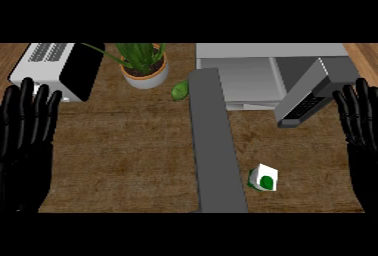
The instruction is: Pick up the milk, place it into the microwave and close the microwave
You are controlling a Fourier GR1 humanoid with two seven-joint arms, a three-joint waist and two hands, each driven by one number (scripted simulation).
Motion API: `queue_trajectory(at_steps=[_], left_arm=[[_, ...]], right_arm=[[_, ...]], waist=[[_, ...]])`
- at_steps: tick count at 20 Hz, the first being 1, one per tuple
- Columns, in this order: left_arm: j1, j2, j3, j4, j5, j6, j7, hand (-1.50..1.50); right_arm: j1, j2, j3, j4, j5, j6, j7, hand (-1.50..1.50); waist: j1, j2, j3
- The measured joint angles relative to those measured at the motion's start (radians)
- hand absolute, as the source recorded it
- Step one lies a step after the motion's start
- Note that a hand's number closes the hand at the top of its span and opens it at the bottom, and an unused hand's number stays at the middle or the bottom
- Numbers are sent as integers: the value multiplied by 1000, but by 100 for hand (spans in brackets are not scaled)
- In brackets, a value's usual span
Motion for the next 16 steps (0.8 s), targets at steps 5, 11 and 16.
queue_trajectory(at_steps=[5,11,16], left_arm=[[-7,16,21,32,-5,-11,-16,-150],[45,9,54,70,13,-7,-15,-150],[137,26,87,6,65,-47,-3,-150]], right_arm=[[60,81,166,-86,133,-109,28,-150],[159,121,457,-126,302,-249,94,-150],[202,129,599,-158,420,-330,164,-150]], waist=[[15,-2,2],[21,-4,2],[25,-5,3]])
